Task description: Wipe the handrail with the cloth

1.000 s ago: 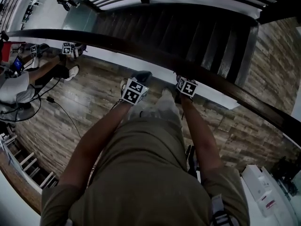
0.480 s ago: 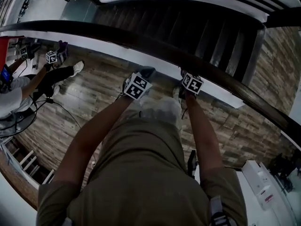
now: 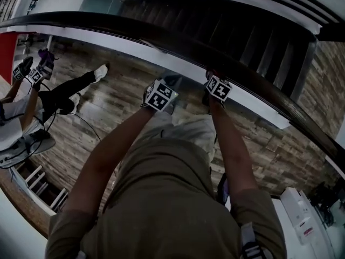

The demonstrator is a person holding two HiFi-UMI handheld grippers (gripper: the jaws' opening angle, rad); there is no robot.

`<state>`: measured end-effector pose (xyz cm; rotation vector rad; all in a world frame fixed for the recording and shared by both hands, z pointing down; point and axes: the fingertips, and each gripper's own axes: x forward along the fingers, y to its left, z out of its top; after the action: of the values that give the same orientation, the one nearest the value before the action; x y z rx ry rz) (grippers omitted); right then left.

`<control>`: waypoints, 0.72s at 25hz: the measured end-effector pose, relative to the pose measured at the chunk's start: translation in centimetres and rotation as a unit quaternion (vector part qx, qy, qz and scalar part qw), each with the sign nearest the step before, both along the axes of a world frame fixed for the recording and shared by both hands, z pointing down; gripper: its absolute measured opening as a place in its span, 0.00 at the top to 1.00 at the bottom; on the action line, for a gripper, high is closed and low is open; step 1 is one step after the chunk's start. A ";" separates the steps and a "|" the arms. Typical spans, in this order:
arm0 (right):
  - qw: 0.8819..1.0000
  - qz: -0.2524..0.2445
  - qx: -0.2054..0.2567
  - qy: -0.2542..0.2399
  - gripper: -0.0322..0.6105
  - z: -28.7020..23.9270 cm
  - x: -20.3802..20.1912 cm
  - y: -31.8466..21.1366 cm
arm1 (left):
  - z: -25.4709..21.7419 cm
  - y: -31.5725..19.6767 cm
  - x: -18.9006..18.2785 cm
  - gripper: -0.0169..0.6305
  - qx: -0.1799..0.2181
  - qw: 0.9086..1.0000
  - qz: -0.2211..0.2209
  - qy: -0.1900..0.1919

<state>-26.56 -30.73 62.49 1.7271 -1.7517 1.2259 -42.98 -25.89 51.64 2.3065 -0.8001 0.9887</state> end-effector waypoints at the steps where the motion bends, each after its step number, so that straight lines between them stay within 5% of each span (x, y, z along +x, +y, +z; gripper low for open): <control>1: 1.000 -0.003 0.006 0.000 0.71 -0.1 -1.6 -0.6 | -0.1 -0.3 -1.4 0.95 0.001 1.000 -0.004 0.000; 10: 0.999 -0.046 0.017 -0.012 0.71 0.1 -16.4 -5.1 | 0.8 -3.0 -14.1 0.95 0.006 0.999 -0.032 -0.011; 18: 0.987 -0.144 0.063 -0.039 0.71 0.5 -28.9 -9.5 | 0.7 -6.1 -20.4 0.95 0.003 0.998 -0.055 -0.017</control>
<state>-55.41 -40.25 63.03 1.4412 -2.0792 1.0893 -63.33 -31.99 52.38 2.2302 -0.9346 0.9804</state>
